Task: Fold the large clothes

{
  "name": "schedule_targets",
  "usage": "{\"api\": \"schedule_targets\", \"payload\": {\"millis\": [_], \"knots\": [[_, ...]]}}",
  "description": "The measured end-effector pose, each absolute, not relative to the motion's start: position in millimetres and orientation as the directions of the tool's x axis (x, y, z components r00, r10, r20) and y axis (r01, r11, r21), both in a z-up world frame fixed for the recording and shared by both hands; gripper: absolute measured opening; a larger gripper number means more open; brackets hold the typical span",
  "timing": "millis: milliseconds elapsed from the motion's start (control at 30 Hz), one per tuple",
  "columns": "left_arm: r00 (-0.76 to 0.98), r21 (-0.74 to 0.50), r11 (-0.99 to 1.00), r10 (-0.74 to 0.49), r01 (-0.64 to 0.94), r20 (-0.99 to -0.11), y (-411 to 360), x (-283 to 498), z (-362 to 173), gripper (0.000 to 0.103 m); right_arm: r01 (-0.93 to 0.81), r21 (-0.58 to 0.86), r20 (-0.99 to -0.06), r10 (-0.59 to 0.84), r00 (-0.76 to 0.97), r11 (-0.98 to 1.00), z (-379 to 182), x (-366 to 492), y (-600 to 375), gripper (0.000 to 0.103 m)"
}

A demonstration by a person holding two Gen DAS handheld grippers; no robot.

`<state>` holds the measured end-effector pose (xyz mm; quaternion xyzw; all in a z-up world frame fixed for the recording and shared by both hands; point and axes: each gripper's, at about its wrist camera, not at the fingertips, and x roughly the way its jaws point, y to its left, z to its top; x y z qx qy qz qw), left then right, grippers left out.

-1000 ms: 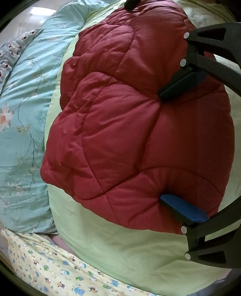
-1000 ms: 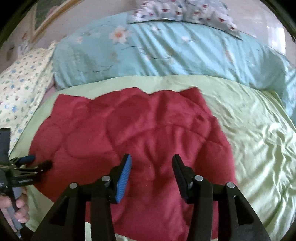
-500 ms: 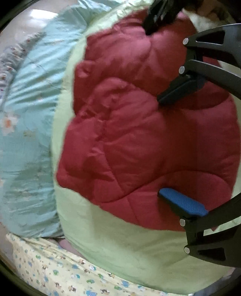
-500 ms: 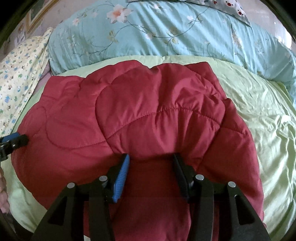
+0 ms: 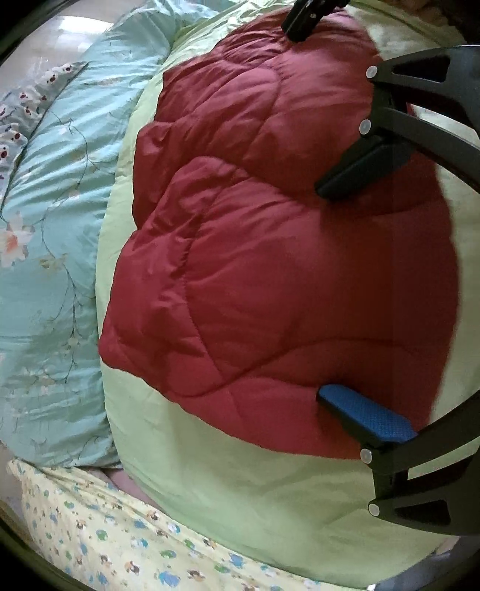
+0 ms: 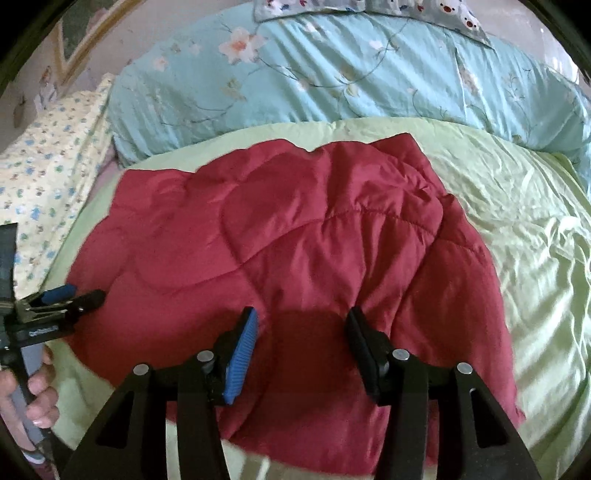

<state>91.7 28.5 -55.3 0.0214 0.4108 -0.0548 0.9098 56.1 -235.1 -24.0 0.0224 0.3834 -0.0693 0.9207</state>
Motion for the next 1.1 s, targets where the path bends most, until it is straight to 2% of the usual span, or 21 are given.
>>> {"api": "schedule_targets", "payload": {"millis": [233, 433, 567, 633, 800, 1100], "knots": [[0.646, -0.018, 0.992, -0.095, 0.124, -0.757, 33.5, 40.8, -53.0, 0.102, 0.095, 0.013, -0.721, -0.057, 0.691, 0.995, -20.6, 12.2, -219.7, 0.068], [0.636, 0.063, 0.987, -0.044, 0.145, -0.77, 31.7, -1.0, -59.7, 0.102, 0.065, 0.032, -0.754, -0.019, 0.656, 0.997, -29.7, -16.2, -212.0, 0.078], [0.593, 0.104, 0.981, -0.013, 0.161, -0.805, 25.6, -24.7, -68.2, 0.102, 0.044, 0.02, -0.773, -0.012, 0.634, 0.999, -35.6, -32.5, -204.7, 0.099], [0.578, 0.124, 0.978, 0.003, 0.17, -0.816, 22.1, -29.1, -69.4, 0.102, 0.029, 0.013, -0.783, -0.008, 0.622, 0.999, -37.9, -38.0, -201.2, 0.102], [0.595, 0.189, 0.963, 0.038, 0.194, -0.802, 11.9, -42.3, -54.8, 0.102, -0.004, -0.017, -0.8, -0.011, 0.6, 1.0, -35.8, -45.8, -191.9, 0.102], [0.7, 0.251, 0.95, 0.053, 0.184, -0.712, 5.9, -73.3, 5.1, 0.103, -0.021, -0.063, -0.779, -0.036, 0.626, 0.998, 5.5, -48.9, -183.4, 0.103]]}}
